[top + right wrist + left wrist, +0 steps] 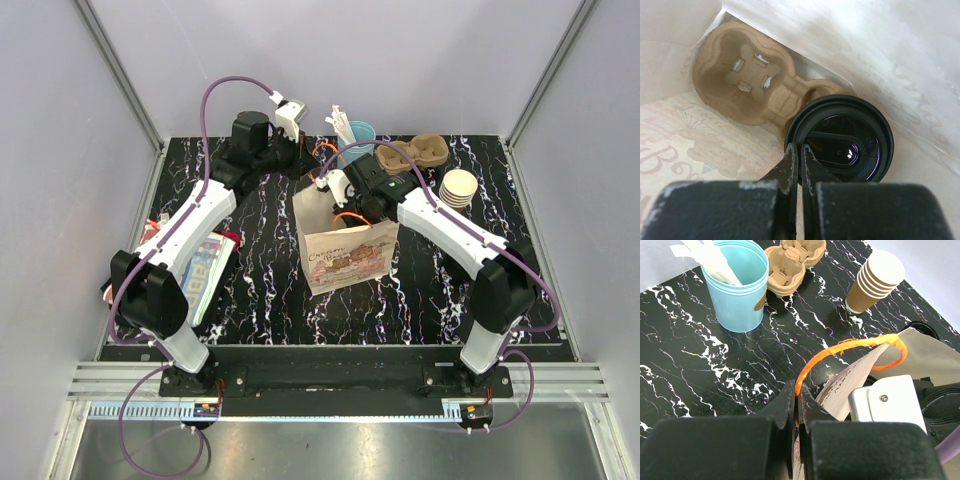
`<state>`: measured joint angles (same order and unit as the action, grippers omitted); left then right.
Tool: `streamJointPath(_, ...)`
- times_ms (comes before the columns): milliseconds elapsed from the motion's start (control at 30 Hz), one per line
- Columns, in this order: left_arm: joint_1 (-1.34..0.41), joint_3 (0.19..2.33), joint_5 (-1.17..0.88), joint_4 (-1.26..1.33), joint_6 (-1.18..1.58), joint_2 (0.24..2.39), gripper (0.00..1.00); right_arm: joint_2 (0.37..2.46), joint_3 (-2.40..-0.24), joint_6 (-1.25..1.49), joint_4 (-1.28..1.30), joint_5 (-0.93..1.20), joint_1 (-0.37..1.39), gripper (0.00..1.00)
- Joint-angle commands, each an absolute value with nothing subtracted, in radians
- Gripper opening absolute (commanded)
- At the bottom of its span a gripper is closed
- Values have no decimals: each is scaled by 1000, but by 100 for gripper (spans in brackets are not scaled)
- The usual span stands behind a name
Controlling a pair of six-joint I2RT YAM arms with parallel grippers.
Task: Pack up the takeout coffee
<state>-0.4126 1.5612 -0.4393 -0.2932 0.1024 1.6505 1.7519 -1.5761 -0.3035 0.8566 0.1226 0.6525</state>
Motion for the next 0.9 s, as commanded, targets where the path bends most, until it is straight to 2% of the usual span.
streamJointPath(0,-417,1563,-423,-252,97,1601,0,1772,-1583,-318,822,130,643,0)
streamJointPath(600,-417,1563,-423,-252,94,1603,0,1781,-1572,-318,813,143,637,0)
streamJointPath(867,-417,1565,-425,-252,94,1605,0,1761,-1572,-316,815,143,637,6)
